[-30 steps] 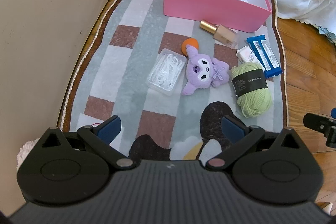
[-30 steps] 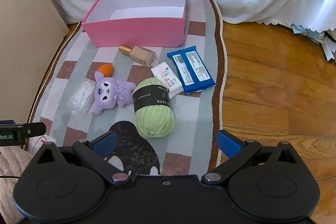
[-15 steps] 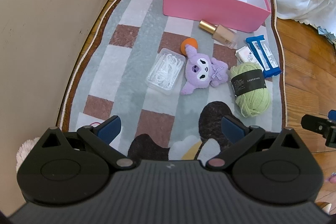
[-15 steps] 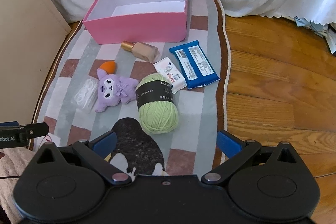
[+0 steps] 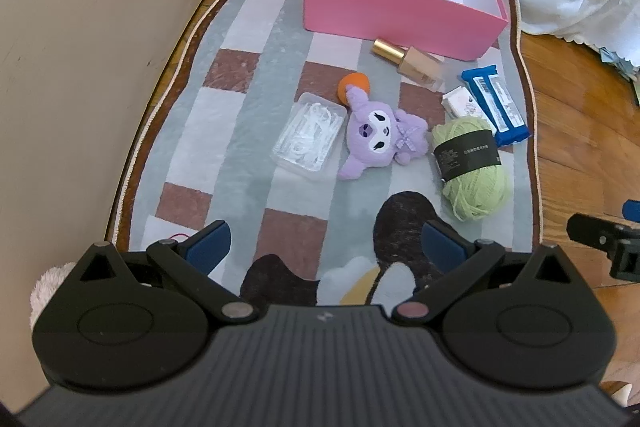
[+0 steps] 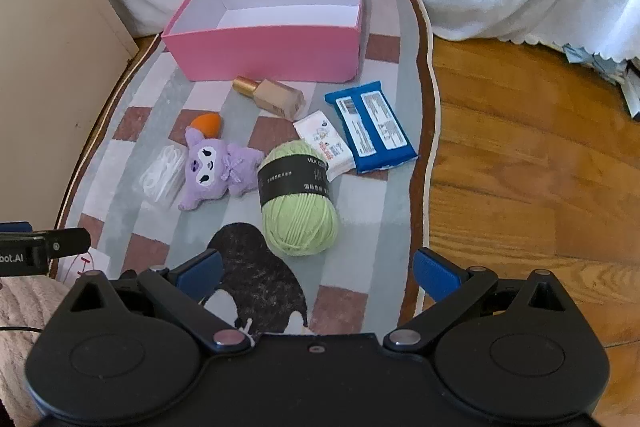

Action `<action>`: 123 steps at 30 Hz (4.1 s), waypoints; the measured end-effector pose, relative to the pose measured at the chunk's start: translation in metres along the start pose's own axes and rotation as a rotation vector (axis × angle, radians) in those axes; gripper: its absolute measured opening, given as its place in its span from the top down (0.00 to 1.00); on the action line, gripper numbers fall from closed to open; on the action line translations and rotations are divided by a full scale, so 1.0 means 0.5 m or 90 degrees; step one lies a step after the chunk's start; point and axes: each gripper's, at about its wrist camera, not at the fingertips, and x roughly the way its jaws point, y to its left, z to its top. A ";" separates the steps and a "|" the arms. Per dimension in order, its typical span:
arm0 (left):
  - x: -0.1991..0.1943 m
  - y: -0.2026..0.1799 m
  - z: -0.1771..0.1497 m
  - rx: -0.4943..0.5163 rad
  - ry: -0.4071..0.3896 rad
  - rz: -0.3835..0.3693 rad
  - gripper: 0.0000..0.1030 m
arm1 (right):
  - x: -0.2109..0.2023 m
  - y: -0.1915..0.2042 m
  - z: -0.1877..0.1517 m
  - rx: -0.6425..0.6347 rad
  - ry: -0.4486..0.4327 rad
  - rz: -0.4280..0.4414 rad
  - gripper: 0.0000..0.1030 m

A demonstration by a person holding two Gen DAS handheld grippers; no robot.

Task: Organize objects

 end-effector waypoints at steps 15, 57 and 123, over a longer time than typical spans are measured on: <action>-0.050 -0.007 0.007 0.003 -0.073 -0.019 0.00 | -0.083 0.021 0.007 -0.073 -0.128 0.033 0.10; 0.328 -0.160 0.018 -0.015 -0.019 -0.349 0.54 | 0.283 0.010 -0.059 -0.199 -0.110 0.093 0.51; 0.535 -0.298 0.625 0.165 -0.031 -0.322 0.63 | 0.448 -0.003 0.527 -0.304 -0.137 0.086 0.69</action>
